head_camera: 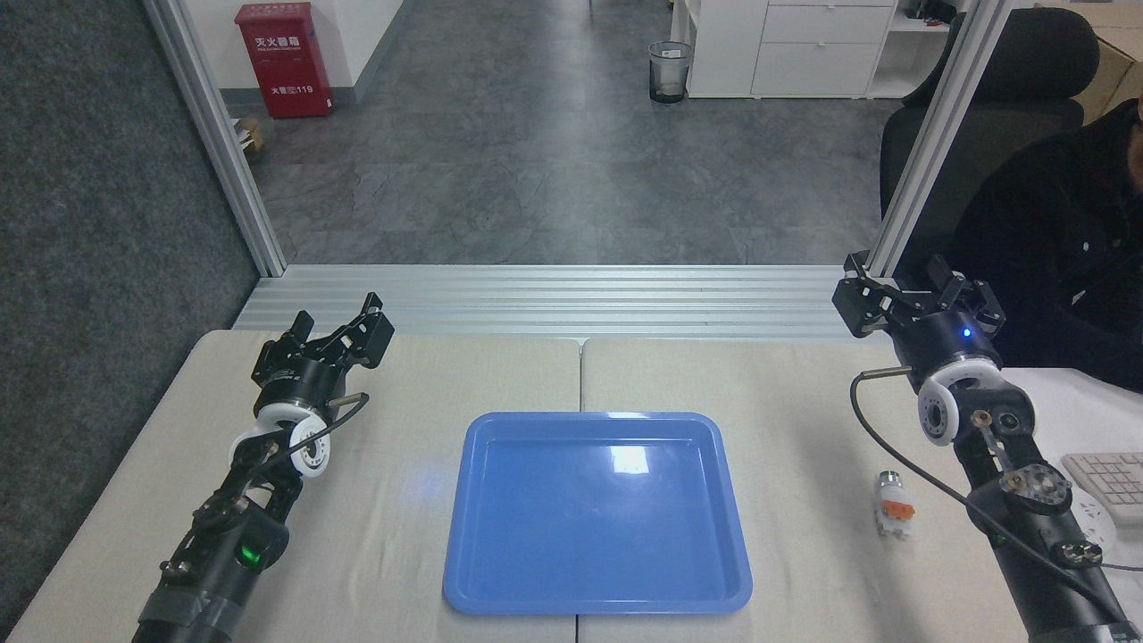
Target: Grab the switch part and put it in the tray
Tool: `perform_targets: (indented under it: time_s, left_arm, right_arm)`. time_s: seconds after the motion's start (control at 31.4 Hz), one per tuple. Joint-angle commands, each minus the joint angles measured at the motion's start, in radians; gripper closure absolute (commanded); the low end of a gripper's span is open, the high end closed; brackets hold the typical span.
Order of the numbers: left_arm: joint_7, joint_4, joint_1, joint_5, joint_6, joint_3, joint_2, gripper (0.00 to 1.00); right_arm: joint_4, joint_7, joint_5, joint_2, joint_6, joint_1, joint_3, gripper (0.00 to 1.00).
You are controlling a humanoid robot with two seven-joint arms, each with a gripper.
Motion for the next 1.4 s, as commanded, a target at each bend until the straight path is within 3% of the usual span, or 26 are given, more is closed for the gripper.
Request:
perform_targets:
  time_s: [0.0, 0.41, 0.67, 0.83, 1.18, 1.37]
  left_arm:
    - [0.001, 0.000, 0.000, 0.000, 0.000, 0.000, 0.000, 0.00]
    - [0.001, 0.000, 0.000, 0.000, 0.001, 0.001, 0.000, 0.00]
    - [0.001, 0.000, 0.000, 0.000, 0.001, 0.000, 0.000, 0.00]
    - [0.001, 0.000, 0.000, 0.000, 0.000, 0.000, 0.000, 0.00]
    - [0.001, 0.000, 0.000, 0.000, 0.000, 0.001, 0.000, 0.00]
    - [0.001, 0.000, 0.000, 0.000, 0.001, 0.001, 0.000, 0.00]
  right_arm:
    - [-0.001, 0.000, 0.000, 0.003, -0.001, 0.015, 0.008, 0.00]
    - [-0.003, 0.001, 0.000, 0.008, 0.001, 0.036, 0.010, 0.00]
    - [-0.003, -0.043, 0.001, 0.032, 0.025, 0.287, -0.006, 0.01]
    - [0.014, -0.109, 0.003, 0.034, 0.070, 0.393, -0.009, 0.01]
    - [0.144, -0.120, -0.006, 0.026, 0.183, 0.389, -0.007, 0.03]
    - [0.155, -0.125, -0.005, 0.044, 0.187, 0.406, 0.011, 0.04]
